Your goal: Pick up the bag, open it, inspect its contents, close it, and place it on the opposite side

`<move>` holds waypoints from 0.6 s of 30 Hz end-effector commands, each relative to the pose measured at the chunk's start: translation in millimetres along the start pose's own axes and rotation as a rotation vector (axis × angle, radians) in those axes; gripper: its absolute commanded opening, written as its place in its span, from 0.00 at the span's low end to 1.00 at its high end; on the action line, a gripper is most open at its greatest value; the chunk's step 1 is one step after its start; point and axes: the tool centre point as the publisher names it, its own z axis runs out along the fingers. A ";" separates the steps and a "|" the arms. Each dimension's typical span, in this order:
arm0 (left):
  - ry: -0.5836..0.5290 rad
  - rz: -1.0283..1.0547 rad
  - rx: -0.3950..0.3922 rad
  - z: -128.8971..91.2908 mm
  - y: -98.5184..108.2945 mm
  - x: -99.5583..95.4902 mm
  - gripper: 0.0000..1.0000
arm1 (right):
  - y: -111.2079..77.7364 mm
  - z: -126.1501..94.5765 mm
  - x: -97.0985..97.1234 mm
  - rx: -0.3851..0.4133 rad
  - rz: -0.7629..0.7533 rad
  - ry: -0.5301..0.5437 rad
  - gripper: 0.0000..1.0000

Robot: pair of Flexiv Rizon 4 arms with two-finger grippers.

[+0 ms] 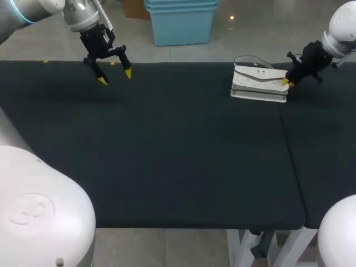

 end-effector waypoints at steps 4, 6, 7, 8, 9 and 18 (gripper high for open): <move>0.002 0.000 -0.027 0.3 -4.2 -0.5 1.00 | 4.4 1.2 0.5 0.027 0.000 -0.002 0.00; 0.002 0.000 -0.027 0.3 -4.2 -0.5 1.00 | 4.4 1.2 0.5 0.027 0.000 -0.002 0.00; 0.002 0.000 -0.027 0.3 -4.2 -0.5 1.00 | 4.4 1.2 0.5 0.027 0.000 -0.002 0.00; 0.002 0.000 -0.027 0.3 -4.2 -0.5 1.00 | 9.8 1.3 -3.5 0.025 0.008 -0.012 0.00; 0.002 0.000 -0.027 0.3 -4.2 -0.5 1.00 | 15.2 -0.3 -8.1 -0.008 0.008 -0.037 0.00; -0.110 0.027 0.061 -15.8 0.2 -7.1 1.00 | 59.0 -37.0 -52.0 -0.108 0.010 -0.105 0.00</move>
